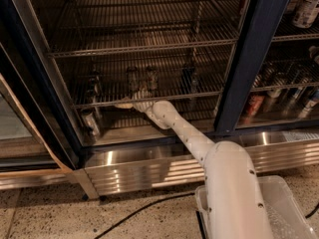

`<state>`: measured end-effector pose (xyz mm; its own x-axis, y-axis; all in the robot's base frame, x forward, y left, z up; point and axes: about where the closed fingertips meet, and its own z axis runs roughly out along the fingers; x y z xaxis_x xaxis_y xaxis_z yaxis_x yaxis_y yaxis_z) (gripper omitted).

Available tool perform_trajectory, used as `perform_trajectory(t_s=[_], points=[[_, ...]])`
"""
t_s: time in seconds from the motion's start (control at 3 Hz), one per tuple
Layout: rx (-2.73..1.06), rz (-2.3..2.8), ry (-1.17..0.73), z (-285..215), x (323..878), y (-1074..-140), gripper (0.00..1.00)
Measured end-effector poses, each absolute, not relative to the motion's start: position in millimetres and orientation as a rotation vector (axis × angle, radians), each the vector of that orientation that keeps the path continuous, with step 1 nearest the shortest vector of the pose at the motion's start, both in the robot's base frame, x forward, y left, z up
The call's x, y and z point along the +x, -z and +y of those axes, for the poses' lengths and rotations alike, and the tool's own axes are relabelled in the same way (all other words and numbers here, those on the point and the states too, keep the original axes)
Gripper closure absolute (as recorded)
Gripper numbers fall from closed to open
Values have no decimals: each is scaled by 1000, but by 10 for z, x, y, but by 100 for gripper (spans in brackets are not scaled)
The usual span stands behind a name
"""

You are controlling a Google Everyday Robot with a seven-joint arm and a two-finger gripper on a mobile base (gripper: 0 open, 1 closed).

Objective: Pick 7up can from bottom shelf of fridge

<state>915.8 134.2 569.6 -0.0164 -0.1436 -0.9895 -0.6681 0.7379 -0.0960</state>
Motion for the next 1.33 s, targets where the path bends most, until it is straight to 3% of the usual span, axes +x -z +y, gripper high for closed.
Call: perform_trajectory(t_s=[1.33], points=[[-609, 1619, -375, 1232, 9410, -5489, 0]])
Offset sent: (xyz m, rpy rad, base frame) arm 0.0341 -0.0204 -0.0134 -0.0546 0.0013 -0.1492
